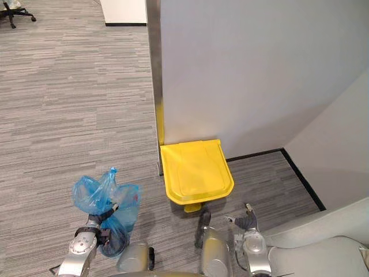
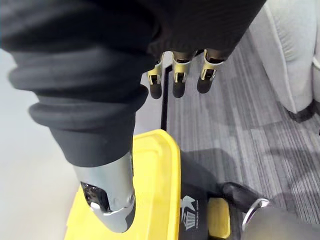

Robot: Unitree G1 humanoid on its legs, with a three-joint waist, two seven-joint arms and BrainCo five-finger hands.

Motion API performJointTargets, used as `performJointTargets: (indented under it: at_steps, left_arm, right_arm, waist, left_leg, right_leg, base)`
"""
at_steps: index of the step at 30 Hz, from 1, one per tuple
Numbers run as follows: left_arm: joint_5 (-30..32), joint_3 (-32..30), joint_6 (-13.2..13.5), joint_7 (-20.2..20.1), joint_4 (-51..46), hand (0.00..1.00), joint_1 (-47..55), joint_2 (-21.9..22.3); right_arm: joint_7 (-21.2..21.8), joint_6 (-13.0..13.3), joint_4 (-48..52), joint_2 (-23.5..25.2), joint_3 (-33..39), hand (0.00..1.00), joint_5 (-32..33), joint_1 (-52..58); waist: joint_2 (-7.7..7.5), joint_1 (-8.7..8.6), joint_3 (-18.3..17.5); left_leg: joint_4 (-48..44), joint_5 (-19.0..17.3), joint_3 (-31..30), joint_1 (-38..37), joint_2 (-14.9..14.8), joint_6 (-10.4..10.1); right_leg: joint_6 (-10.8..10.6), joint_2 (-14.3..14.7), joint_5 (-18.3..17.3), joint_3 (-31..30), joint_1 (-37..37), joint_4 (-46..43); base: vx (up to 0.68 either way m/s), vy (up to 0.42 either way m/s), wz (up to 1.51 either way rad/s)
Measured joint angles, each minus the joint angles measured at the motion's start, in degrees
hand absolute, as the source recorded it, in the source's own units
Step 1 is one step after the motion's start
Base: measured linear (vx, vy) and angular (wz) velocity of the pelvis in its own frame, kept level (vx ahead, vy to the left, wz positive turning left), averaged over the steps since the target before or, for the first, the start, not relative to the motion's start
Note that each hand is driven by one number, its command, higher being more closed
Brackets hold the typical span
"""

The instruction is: Gather rubbish on tea table into small bin, then transfer packed bag to large trash can.

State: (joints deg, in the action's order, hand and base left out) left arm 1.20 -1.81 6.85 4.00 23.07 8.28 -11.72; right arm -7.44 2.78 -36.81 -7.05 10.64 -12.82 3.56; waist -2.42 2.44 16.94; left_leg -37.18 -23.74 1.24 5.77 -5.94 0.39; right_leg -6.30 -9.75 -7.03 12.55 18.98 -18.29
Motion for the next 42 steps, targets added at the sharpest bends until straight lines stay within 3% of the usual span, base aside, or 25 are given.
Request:
performJointTargets:
  at_steps: [3,4,5,6,7,10,14,17,24,28,31,34,37,39,42]
  left_arm:
    - [0.01,0.07,-0.02,0.0,1.23,1.0,-1.96,0.56]
    - [0.01,0.06,-0.02,0.02,1.46,1.0,-2.77,0.62]
    - [0.0,0.03,0.01,0.07,1.45,1.0,-2.89,0.58]
    - [0.0,0.08,-0.03,0.14,1.68,1.0,-2.95,0.68]
    - [-0.01,0.07,-0.04,0.16,1.66,1.0,-2.75,1.4]
    - [-0.35,0.53,-0.05,0.17,2.28,1.0,-2.71,3.17]
    - [-0.46,1.04,0.23,0.14,4.44,1.0,-3.76,4.22]
    - [-0.54,0.9,0.18,0.16,6.78,1.0,-4.61,4.31]
    - [-0.52,-1.79,0.22,0.13,6.87,1.0,-3.03,3.36]
    - [-0.51,-1.7,0.26,0.06,7.41,1.0,-3.36,3.01]
    - [-0.52,-1.65,0.67,0.51,7.31,1.0,-3.28,2.97]
    - [-1.6,-0.18,1.5,1.49,6.12,1.0,-4.13,2.97]
    - [-2.93,0.79,2.47,1.61,5.2,1.0,-4.33,3.02]
    - [-3.67,2.31,2.56,1.91,3.05,1.0,-4.34,3.01]
    - [-5.57,4.6,3.66,2.21,-1.5,1.0,-4.58,3.08]
  right_arm:
    - [0.01,-0.7,0.04,-2.3,0.43,0.0,0.4,-0.3]
    - [0.02,-0.86,0.05,-3.11,1.93,0.0,1.21,0.31]
    - [0.02,-1.01,0.05,-3.11,2.77,0.0,1.35,0.61]
    - [0.02,-1.64,0.0,-3.12,4.25,0.0,1.64,1.34]
    - [0.01,-1.68,0.13,-3.01,5.13,0.0,1.85,1.86]
    - [0.07,-1.62,0.12,-1.91,5.05,0.0,2.13,1.84]
    - [0.26,-1.59,-0.09,-1.17,3.9,0.0,2.2,2.33]
    - [0.29,-1.43,-1.67,-0.85,2.96,0.0,2.19,0.69]
    - [2.27,-0.78,-2.3,-0.78,-2.97,0.0,2.12,-2.8]
    - [2.7,-0.84,-2.04,-0.86,-10.15,0.0,2.16,-8.52]
    - [2.53,-0.73,-1.44,-1.46,-12.99,0.0,3.32,-17.2]
    - [1.82,0.64,-2.44,-5.57,-14.09,0.0,5.15,-29.81]
    - [0.97,0.69,-3.22,-8.47,-14.47,0.0,6.3,-36.59]
    - [0.7,0.76,-4.96,-11.56,-16.76,0.0,7.64,-41.59]
    - [-0.01,0.65,-6.47,-14.66,-18.47,0.0,9.67,-45.53]
  waist:
    - [1.17,-0.3,0.7]
    - [1.36,-0.54,0.77]
    - [1.46,-0.59,0.82]
    - [1.71,-1.31,0.76]
    - [2.64,-1.58,0.18]
    - [3.48,-1.58,-0.58]
    - [5.1,-1.89,-3.33]
    - [4.8,-1.76,-3.53]
    - [3.97,-1.6,-4.29]
    - [3.84,-1.55,-4.35]
    - [3.95,-1.31,-4.29]
    - [4.46,0.39,-4.0]
    - [4.56,1.66,-3.53]
    - [4.69,1.49,-3.0]
    - [4.76,1.52,-0.99]
  left_leg:
    - [-1.0,-1.83,-4.58,0.42,-0.49,-2.27]
    - [-0.97,-2.51,-7.66,0.42,-1.13,-3.53]
    - [-0.75,-2.76,-8.94,0.37,-1.11,-4.1]
    - [0.84,-2.43,-12.03,-0.38,-1.33,-6.47]
    - [-1.49,-2.12,-13.07,0.62,-1.98,-7.55]
    - [-8.0,-2.21,-12.24,1.26,-2.09,-7.58]
    - [2.16,-1.39,-10.56,-3.81,-2.95,-7.54]
    - [9.21,-1.2,-10.11,-7.01,-3.23,-7.86]
    - [15.65,-1.54,-9.15,-8.02,-3.25,-7.14]
    - [16.26,-2.03,-10.92,-4.96,-3.23,-6.44]
    - [16.11,-1.61,-12.24,-3.34,-3.9,-7.24]
    - [16.04,-0.36,-13.4,-0.7,-4.9,-9.5]
    - [15.67,0.11,-14.94,0.24,-5.24,-10.27]
    - [12.62,0.12,-15.09,2.56,-5.06,-10.3]
    - [10.9,0.12,-15.11,4.68,-5.01,-10.32]
  right_leg:
    - [0.09,5.2,1.17,-9.36,1.66,-6.03]
    - [0.02,7.44,-2.06,-11.94,2.81,-11.05]
    - [-0.53,7.62,-3.5,-11.72,3.41,-12.78]
    - [-0.24,7.45,-4.79,-9.24,3.7,-14.92]
    - [-0.09,7.65,-4.84,-6.51,3.78,-14.6]
    - [1.0,9.97,-4.15,-3.99,2.16,-10.49]
    - [2.92,13.81,-2.96,-1.32,2.45,-6.17]
    - [5.16,13.79,-2.21,-0.95,2.52,-7.21]
    - [6.4,13.74,-1.09,-3.18,5.29,-7.71]
    - [5.22,13.98,0.28,-5.17,8.12,-7.45]
    - [5.19,14.09,0.45,-3.94,9.11,-7.55]
    - [5.66,15.0,1.37,-2.14,9.99,-5.09]
    - [6.0,15.64,1.66,-1.35,9.9,-3.19]
    - [6.82,15.69,2.29,-0.61,9.41,-1.23]
    - [6.25,15.73,3.01,0.15,8.98,0.9]
  base:
    - [0.18,-0.259,0.6]
    - [0.18,-0.302,0.95]
    - [0.21,-0.34,1.07]
    - [0.34,-0.388,0.91]
    - [0.35,-0.373,0.78]
    - [0.24,-0.232,0.23]
    - [0.17,-0.145,0.07]
    - [0.12,-0.064,0.07]
    - [-0.01,0.003,-0.08]
    - [-0.07,-0.046,0.09]
    - [-0.03,-0.119,0.22]
    - [-0.05,-0.155,0.17]
    - [-0.07,-0.106,0.16]
    - [-0.11,-0.056,0.17]
    - [-0.13,0.007,0.16]
